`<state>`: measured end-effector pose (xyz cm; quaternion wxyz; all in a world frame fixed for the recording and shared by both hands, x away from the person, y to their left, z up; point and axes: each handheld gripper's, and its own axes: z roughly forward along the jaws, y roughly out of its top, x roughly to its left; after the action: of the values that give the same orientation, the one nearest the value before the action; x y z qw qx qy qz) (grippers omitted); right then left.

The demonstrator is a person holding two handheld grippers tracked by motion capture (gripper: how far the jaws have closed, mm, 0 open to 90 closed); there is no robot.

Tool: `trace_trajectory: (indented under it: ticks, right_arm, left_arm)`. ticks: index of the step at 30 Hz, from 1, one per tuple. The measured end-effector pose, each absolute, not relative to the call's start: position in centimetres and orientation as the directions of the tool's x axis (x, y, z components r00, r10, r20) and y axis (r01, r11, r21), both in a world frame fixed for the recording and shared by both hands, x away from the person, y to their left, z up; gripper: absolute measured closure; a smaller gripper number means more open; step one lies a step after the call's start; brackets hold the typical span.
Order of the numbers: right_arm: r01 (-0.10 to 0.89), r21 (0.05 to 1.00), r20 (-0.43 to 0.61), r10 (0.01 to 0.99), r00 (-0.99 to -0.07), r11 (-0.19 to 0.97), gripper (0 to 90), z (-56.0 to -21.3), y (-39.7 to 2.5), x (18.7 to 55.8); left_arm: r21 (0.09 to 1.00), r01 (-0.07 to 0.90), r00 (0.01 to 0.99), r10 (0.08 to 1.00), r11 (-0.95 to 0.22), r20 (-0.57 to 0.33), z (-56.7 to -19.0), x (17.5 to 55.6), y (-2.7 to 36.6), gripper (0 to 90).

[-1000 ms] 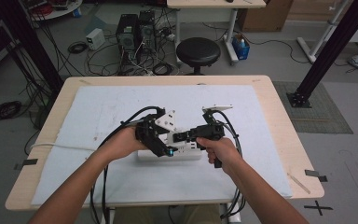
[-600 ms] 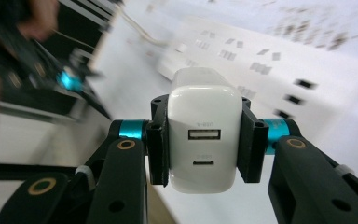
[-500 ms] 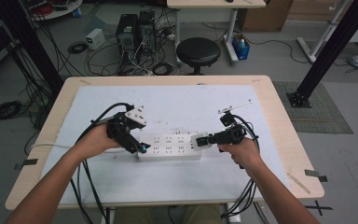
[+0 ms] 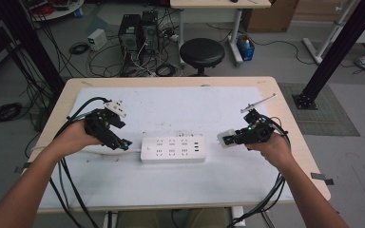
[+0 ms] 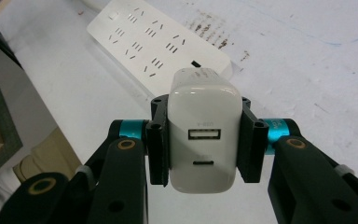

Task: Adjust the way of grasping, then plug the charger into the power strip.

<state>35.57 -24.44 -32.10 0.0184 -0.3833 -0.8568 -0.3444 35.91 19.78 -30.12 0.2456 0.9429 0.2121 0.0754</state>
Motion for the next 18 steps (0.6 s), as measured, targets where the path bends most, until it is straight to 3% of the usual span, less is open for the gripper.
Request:
trace_trajectory:
  ticks: [6, 9, 18]
  right_arm:
    - [0.644, 0.546, 0.193, 0.668, -0.719, 0.536, 61.9, -31.2, -26.2, 35.4]
    - [0.624, 0.52, 0.149, 0.657, -0.739, 0.583, 61.9, -31.1, -26.7, 35.3]
    - [0.568, 0.489, 0.058, 0.625, -0.778, 0.662, 61.9, -31.4, -26.2, 34.9]
  left_arm:
    - [0.459, 0.363, 0.903, 0.428, -0.811, 0.041, -30.3, 35.6, 20.7, 23.7]
    - [0.434, 0.331, 0.903, 0.415, -0.838, 0.111, -30.6, 35.5, 21.1, 23.7]
    - [0.417, 0.381, 0.875, 0.467, -0.825, 0.125, -31.1, 35.8, 22.0, 23.7]
